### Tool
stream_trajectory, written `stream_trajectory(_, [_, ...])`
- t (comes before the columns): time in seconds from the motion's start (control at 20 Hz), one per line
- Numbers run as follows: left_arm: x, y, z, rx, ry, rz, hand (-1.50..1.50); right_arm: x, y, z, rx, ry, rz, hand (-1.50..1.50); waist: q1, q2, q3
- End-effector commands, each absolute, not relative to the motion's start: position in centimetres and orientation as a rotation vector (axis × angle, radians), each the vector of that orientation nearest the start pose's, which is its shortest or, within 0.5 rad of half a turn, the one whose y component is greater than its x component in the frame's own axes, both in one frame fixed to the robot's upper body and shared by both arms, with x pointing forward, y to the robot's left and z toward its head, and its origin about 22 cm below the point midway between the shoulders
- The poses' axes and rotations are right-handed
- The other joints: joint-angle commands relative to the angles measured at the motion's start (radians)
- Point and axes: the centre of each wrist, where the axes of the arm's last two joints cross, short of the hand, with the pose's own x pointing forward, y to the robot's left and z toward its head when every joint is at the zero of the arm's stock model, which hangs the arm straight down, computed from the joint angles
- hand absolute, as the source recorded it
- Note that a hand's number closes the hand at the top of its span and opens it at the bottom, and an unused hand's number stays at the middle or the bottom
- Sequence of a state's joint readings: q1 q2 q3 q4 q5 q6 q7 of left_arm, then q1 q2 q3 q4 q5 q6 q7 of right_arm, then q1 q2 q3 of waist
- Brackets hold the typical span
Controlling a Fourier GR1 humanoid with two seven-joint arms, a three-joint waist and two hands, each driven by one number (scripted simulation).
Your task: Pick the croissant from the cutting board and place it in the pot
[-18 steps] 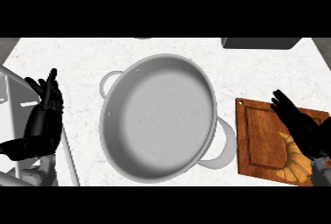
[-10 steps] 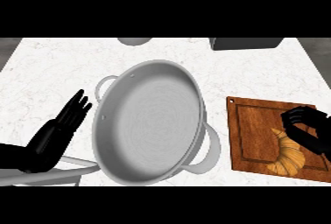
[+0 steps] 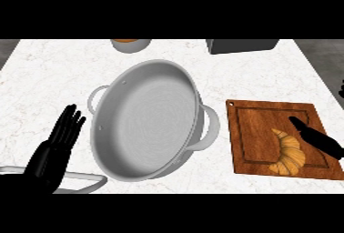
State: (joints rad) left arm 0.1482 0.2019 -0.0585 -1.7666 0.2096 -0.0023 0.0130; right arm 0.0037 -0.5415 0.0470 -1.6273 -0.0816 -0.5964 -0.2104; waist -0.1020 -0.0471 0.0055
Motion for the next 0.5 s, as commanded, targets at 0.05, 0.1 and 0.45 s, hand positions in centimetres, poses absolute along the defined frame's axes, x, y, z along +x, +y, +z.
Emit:
stream_trajectory(0.05, [20.5, 27.5, -0.4, 0.006, -1.321, -0.16, 0.0, 21.1, -31.8, 6.0, -0.784, -1.774, 0.04, -1.5, -0.016, 0.045, -0.012])
stream_trajectory(0.1, [20.0, 26.5, -0.7, 0.004, -1.314, -0.162, 0.0, 20.9, -32.8, 6.4, -0.795, -1.714, 0.052, -1.5, -0.01, 0.046, -0.012])
stream_trajectory(0.45, [20.2, 26.3, -1.0, -0.016, -1.314, -0.179, 0.0, 19.5, -31.7, 8.2, -0.669, -1.491, 0.017, -1.5, 0.018, 0.053, -0.011])
